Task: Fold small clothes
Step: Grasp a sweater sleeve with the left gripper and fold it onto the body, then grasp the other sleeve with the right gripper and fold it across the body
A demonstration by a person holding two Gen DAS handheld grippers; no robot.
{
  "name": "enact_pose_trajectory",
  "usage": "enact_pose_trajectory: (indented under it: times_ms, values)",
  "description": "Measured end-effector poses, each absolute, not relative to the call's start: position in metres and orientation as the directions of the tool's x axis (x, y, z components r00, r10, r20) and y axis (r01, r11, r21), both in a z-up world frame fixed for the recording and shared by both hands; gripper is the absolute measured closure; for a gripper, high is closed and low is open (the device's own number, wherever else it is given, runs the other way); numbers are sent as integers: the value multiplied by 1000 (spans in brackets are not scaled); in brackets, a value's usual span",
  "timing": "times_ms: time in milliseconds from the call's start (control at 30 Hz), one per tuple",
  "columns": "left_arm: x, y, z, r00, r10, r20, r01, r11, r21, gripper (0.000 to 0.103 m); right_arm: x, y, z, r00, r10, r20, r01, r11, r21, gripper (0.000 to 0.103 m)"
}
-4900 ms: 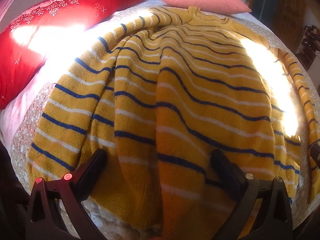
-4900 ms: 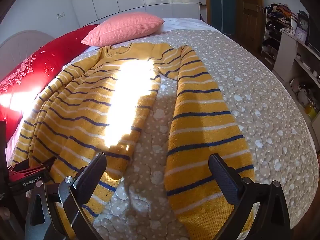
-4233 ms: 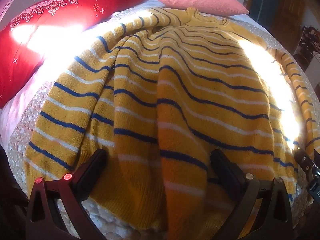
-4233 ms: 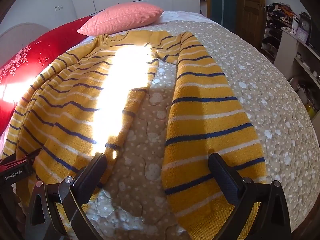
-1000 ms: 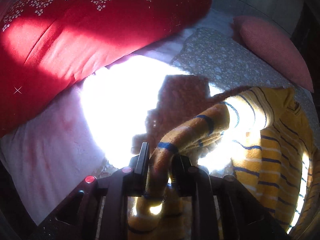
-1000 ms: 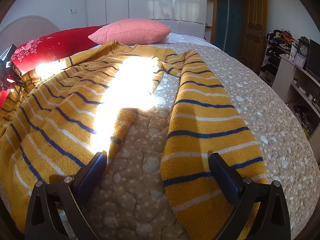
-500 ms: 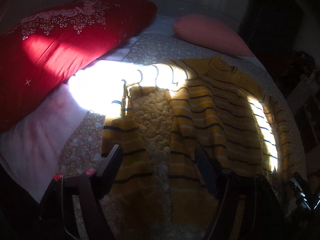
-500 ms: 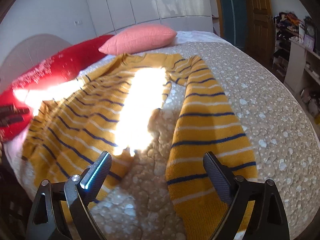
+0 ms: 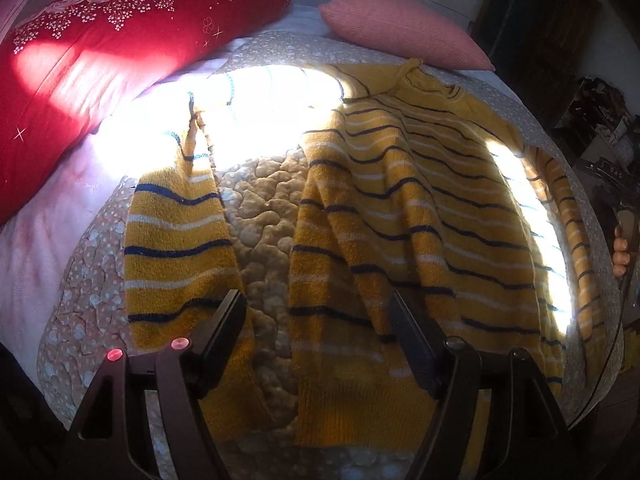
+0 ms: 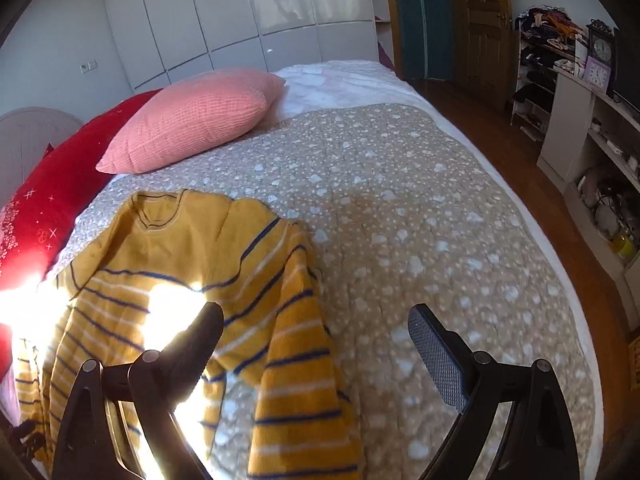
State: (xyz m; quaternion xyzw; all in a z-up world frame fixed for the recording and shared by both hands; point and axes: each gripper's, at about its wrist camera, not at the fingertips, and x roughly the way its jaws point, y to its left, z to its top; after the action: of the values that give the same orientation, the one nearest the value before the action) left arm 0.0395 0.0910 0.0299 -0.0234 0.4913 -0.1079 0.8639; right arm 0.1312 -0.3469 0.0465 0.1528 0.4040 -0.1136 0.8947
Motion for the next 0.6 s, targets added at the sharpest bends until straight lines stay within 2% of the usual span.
enact_pose_trajectory:
  times_ms: [100,133,167,200,233,333,433,567,600]
  values:
    - [41,92,28,485,-211,-849,144,976,-161,30,178,-353,24,582,-75,-810,344,925,161,9]
    - [42,93,27,482,-214,-850,139,976,-167,30,191,-354,15,544,-58,-837,341,927,157,20]
    - [41,94,28,482,-218,-849,136,976,-173,30,200,-355,8,507,-20,-862,331,927,174,59]
    - [39,95,30,485,-227,-845,138,974,-182,30,207,-355,1,474,41,-880,313,926,212,87]
    - [38,96,33,491,-237,-839,140,971,-192,30,210,-356,-3,457,63,-887,311,923,226,95]
    - [36,103,42,513,-253,-820,134,968,-214,30,213,-358,11,491,-59,-869,313,943,113,97]
    - [39,109,47,523,-253,-814,108,967,-231,30,227,-383,20,462,-216,-860,391,920,-22,100]
    - [43,109,46,525,-239,-817,100,970,-220,30,255,-418,18,394,-338,-855,486,866,-118,102]
    - [44,109,43,520,-231,-822,95,972,-213,30,262,-423,16,350,-438,-828,525,824,-214,103]
